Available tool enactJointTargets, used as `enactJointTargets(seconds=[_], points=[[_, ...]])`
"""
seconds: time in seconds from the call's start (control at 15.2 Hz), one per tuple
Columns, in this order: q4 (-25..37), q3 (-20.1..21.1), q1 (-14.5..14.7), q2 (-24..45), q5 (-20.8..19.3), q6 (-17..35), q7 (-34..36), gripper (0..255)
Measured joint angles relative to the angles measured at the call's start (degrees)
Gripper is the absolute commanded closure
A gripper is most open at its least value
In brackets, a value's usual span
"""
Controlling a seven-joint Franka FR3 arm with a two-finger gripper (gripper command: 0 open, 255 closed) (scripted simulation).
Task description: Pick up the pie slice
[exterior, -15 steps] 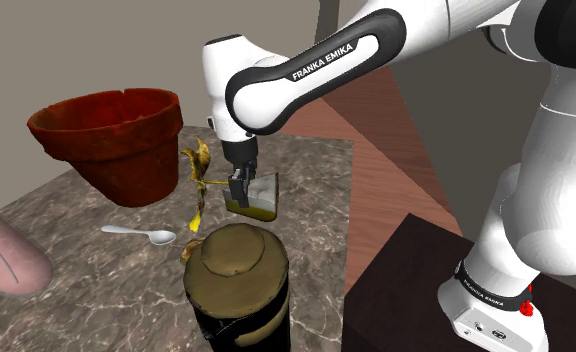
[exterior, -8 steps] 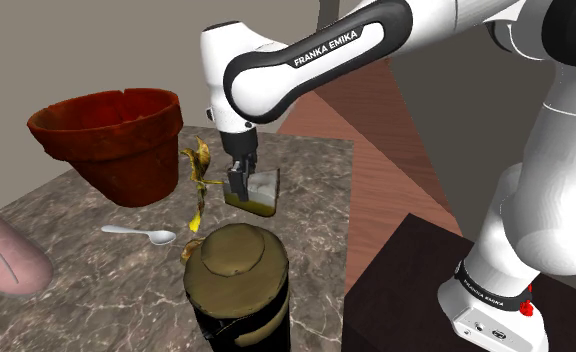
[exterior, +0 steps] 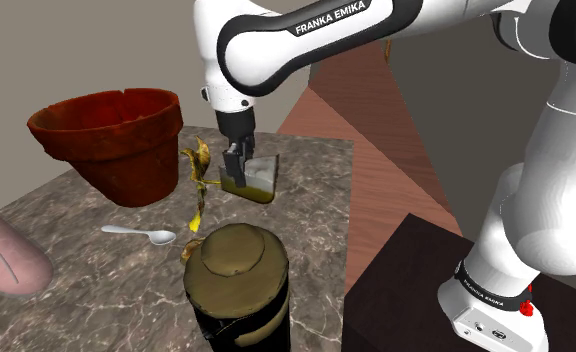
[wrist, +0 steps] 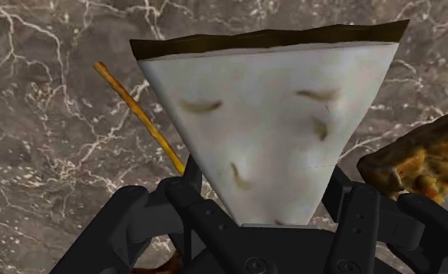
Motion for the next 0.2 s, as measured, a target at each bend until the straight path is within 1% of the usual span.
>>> enactJointTargets(seconds=[0.2], points=[[1.66, 0.01, -0.01, -0.29, 0.09, -1.93, -0.08, 255]])
